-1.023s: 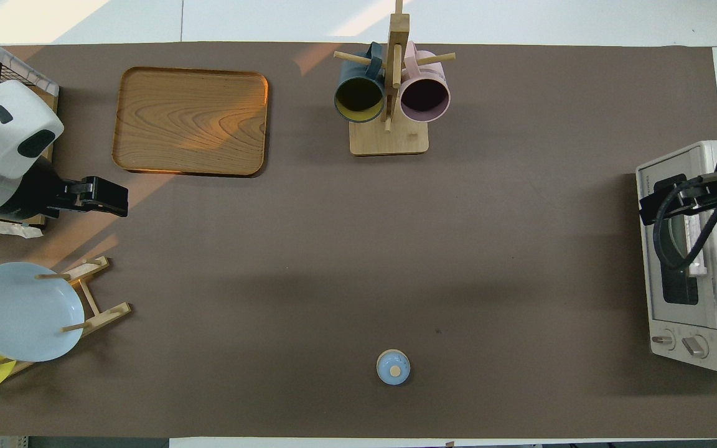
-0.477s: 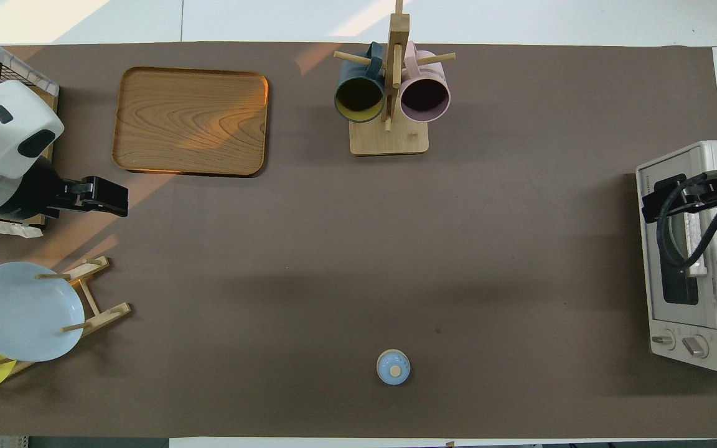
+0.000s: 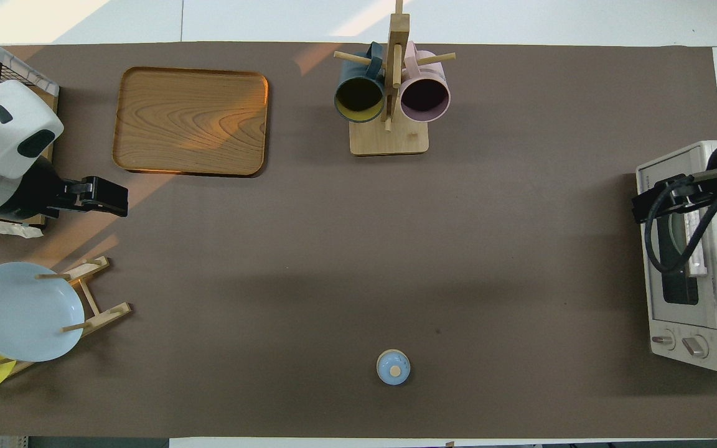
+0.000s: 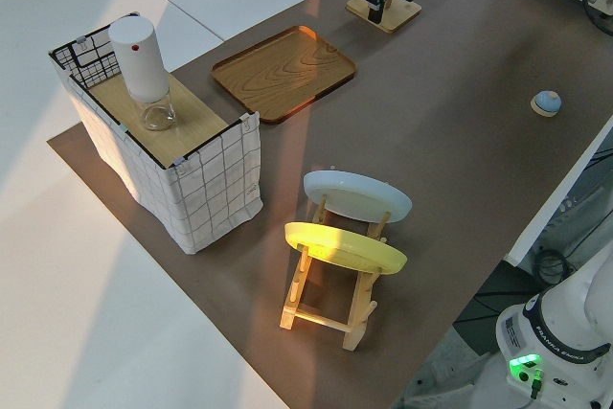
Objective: Put corn in oven
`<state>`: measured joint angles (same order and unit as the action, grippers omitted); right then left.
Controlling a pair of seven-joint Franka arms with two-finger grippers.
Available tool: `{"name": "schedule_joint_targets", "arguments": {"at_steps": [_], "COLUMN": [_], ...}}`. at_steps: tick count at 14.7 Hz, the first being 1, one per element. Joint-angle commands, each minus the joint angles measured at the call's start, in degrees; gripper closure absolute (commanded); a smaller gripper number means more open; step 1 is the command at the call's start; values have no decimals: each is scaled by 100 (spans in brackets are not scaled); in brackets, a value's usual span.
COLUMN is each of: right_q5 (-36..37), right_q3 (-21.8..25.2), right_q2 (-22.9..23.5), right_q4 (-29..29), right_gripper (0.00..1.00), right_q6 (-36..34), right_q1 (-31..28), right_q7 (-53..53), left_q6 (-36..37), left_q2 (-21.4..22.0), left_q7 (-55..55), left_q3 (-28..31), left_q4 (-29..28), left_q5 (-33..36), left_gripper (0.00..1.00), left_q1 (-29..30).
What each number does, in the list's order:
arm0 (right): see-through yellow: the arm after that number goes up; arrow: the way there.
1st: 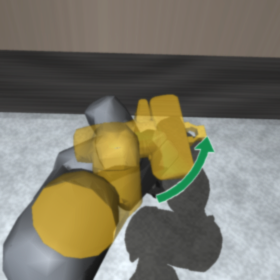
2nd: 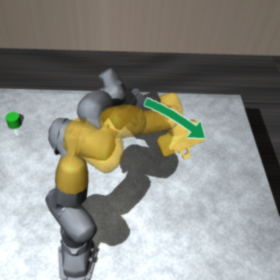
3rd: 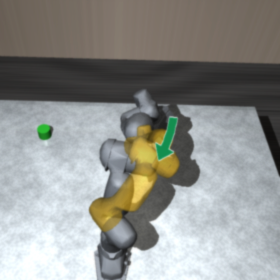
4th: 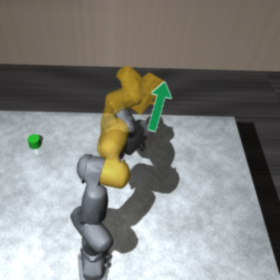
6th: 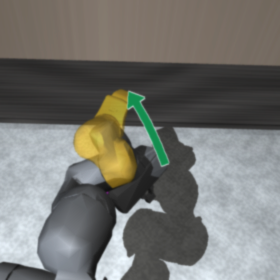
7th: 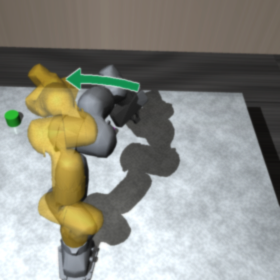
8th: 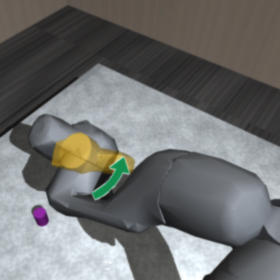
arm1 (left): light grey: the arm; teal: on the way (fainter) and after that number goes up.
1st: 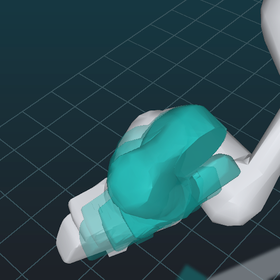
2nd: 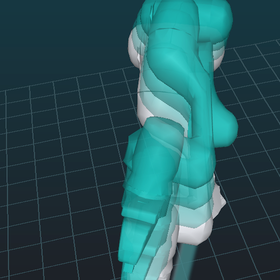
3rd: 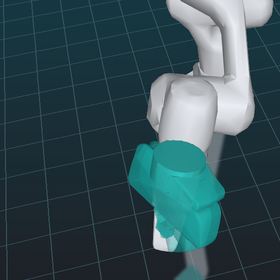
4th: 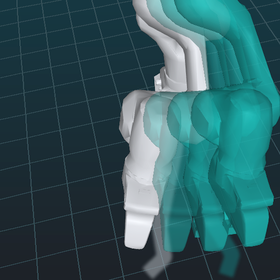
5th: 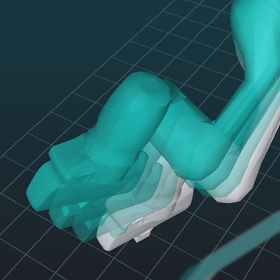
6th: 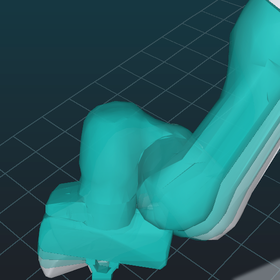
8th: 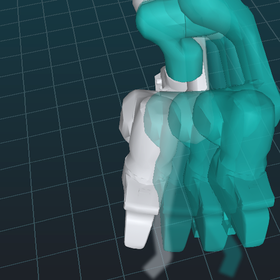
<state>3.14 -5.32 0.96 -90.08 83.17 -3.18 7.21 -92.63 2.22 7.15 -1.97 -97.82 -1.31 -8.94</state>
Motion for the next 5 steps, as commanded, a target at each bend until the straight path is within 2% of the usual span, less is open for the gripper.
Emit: {"name": "schedule_joint_targets", "arguments": {"at_steps": [1,5], "right_q5": [-139,-139], "right_q3": [5,5], "right_q2": [36,36], "right_q4": [105,114], "right_gripper": [0,0], "right_q6": [-99,-73], "right_q1": [-43,-43], "right_q7": [-149,-185], "left_q6": [-53,-53], "left_q2": [120,120], "left_q7": [-64,-64], "left_q3": [-49,-49], "left_q4": [-97,-97], "left_q5": [52,52], "left_gripper": [0,0], "left_q1": [68,68]}}
